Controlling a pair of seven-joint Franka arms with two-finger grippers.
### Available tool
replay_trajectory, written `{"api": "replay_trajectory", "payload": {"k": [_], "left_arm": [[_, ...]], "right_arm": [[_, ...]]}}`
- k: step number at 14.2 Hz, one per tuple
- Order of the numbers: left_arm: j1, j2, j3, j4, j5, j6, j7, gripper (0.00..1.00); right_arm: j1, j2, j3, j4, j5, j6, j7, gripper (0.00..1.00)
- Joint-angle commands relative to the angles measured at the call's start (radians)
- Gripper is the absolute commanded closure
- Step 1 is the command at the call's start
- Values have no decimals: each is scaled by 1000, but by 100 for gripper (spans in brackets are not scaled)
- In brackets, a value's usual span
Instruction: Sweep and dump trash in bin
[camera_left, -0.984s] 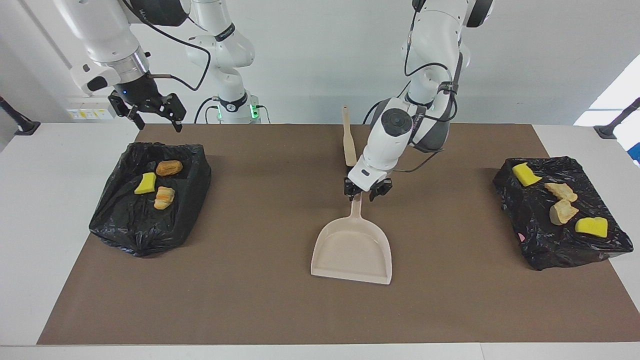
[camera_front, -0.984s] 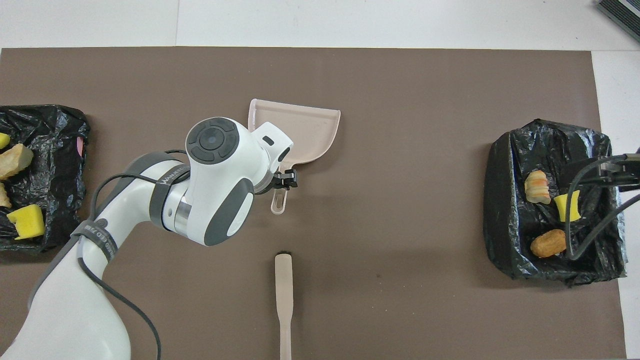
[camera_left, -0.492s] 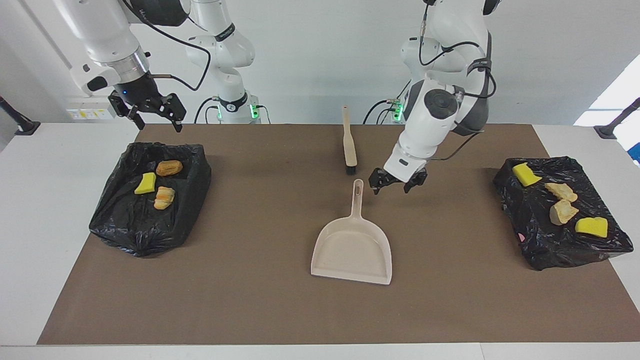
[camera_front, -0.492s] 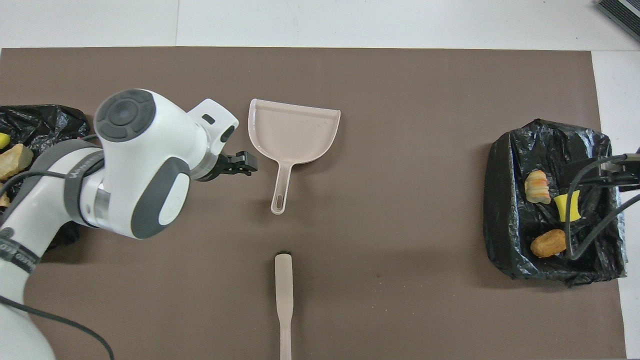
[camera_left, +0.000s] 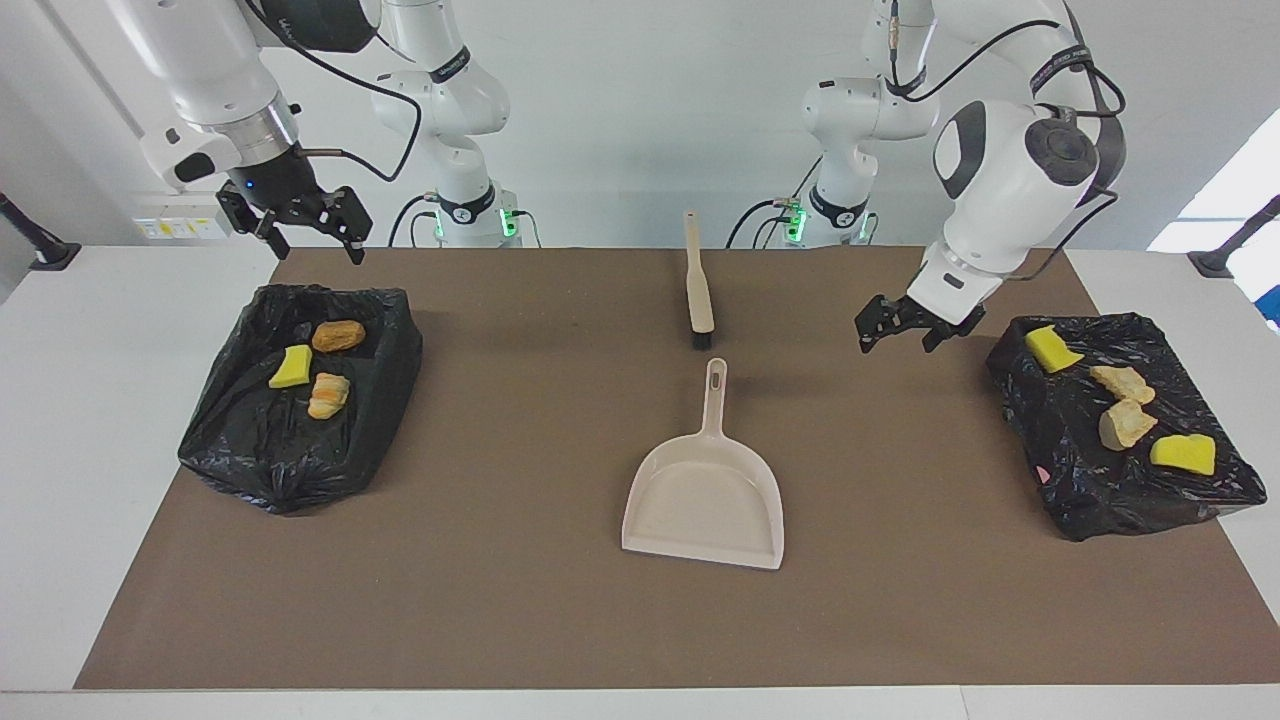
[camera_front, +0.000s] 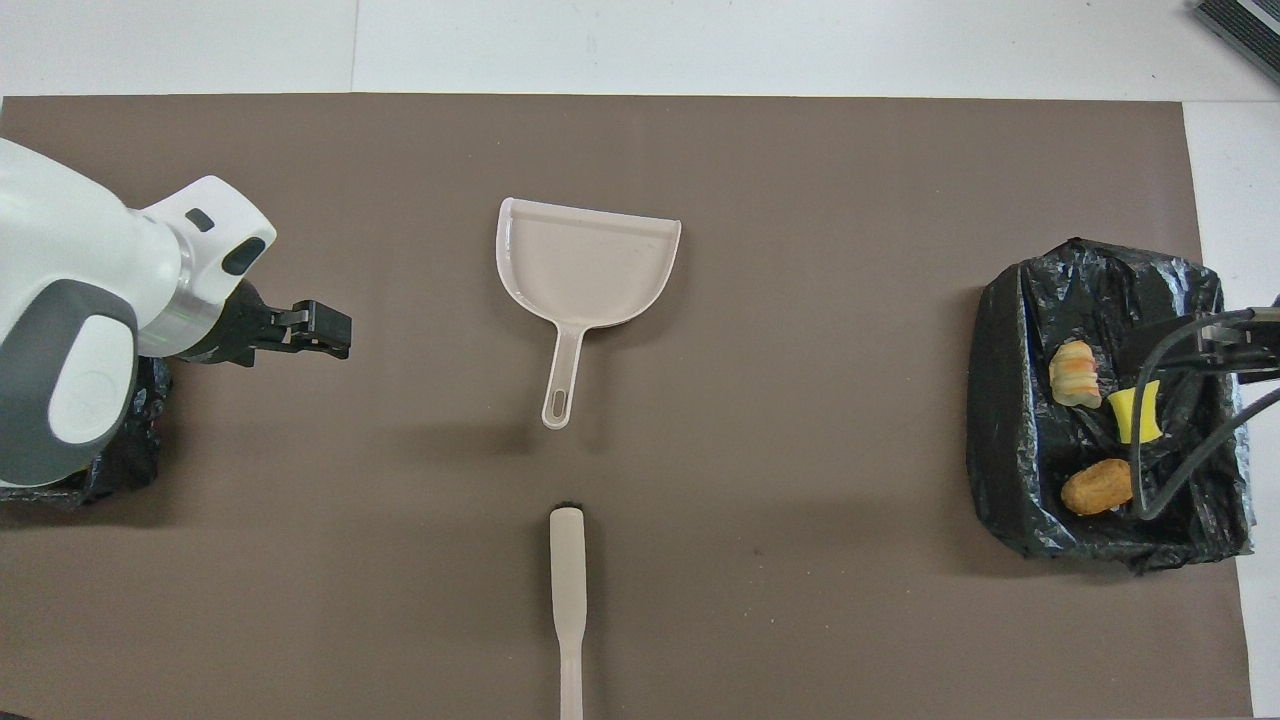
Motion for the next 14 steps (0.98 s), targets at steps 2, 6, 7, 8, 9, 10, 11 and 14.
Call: {"api": "replay_trajectory", "payload": {"k": [2,6,7,8,9,10,11,14], "left_arm": [[48,-81,-8,-9,14,-78,55,0],[54,-110,32,75,52,-175,79,0],[54,-115,38,112,62,-215,111,0],[54,-116,55,149,68,-250,136,0],[53,-116,82,183,72,-279,142,0],[53,-118,92,207,73,-315,142,0],[54,-118,95,229,74,-341,141,0],[53,-136,84,240,83,-364,147,0]], "right_arm": [[-6,-7,4,-2,19,10,14,0],[-6,-7,4,-2,19,10,14,0],[-6,-7,4,-2,19,10,14,0],[-6,-7,4,-2,19,10,14,0],[-8,-7,4,-2,19,10,14,0],[-6,-7,4,-2,19,10,14,0],[-6,-7,4,-2,19,10,14,0],[-6,-7,4,-2,19,10,14,0]]}}
